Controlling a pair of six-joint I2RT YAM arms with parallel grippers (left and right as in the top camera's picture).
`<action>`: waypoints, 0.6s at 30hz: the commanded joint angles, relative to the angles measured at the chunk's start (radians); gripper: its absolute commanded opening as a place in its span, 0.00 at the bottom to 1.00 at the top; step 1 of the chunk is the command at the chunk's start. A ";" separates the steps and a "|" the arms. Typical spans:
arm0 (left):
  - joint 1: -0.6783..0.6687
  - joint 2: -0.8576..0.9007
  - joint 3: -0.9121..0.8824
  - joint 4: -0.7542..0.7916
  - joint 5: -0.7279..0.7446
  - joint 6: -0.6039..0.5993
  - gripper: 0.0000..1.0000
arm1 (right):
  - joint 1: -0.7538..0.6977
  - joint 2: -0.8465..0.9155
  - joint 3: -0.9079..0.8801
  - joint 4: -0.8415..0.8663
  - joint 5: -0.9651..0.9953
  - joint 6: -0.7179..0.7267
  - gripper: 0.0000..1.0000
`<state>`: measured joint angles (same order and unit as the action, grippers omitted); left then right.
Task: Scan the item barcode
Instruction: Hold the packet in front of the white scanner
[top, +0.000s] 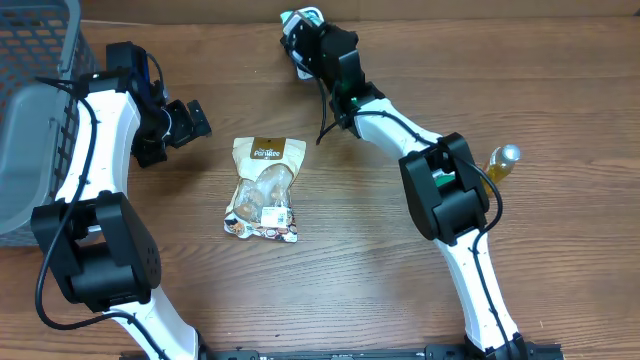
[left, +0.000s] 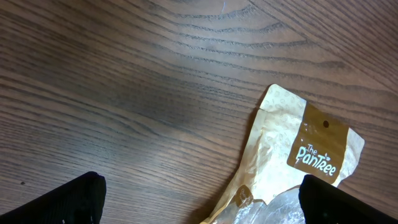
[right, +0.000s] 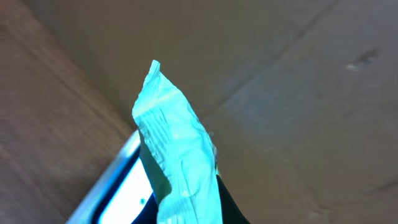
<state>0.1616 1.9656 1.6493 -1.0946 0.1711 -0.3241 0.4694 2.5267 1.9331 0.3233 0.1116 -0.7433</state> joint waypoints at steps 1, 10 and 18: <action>0.008 -0.007 0.006 0.000 0.004 -0.020 1.00 | 0.019 0.004 0.017 -0.041 -0.005 0.018 0.04; 0.008 -0.007 0.006 0.000 0.005 -0.020 1.00 | 0.028 0.004 0.017 -0.059 -0.015 0.036 0.04; 0.008 -0.007 0.006 0.000 0.005 -0.020 1.00 | 0.024 -0.048 0.017 0.017 0.016 0.143 0.04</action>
<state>0.1619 1.9656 1.6489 -1.0946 0.1711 -0.3241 0.4900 2.5263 1.9339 0.3248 0.1154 -0.6899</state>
